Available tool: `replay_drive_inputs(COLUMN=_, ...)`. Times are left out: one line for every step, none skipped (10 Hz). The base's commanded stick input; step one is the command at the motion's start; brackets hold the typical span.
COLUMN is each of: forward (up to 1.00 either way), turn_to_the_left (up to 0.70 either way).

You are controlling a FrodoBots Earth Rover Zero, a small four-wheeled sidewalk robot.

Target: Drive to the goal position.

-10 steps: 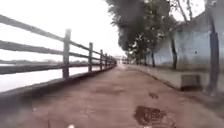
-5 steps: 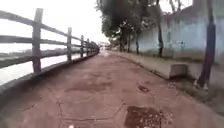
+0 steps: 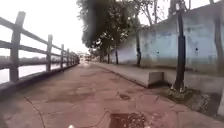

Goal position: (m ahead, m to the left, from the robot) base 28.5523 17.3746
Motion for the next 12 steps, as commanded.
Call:
replay_drive_inputs(forward=0.0, turn_to_the_left=0.0)
replay_drive_inputs(forward=0.59, turn_to_the_left=0.06)
replay_drive_inputs(forward=1.0, turn_to_the_left=0.1)
replay_drive_inputs(forward=1.0, turn_to_the_left=0.1)
replay_drive_inputs(forward=1.0, turn_to_the_left=0.1)
replay_drive_inputs(forward=1.0, turn_to_the_left=0.1)
replay_drive_inputs(forward=1.0, turn_to_the_left=0.1)
replay_drive_inputs(forward=1.0, turn_to_the_left=0.1)
replay_drive_inputs(forward=1.0, turn_to_the_left=0.1)
replay_drive_inputs(forward=0.14, turn_to_the_left=0.01)
replay_drive_inputs(forward=0.0, turn_to_the_left=0.0)
replay_drive_inputs(forward=0.0, turn_to_the_left=0.0)
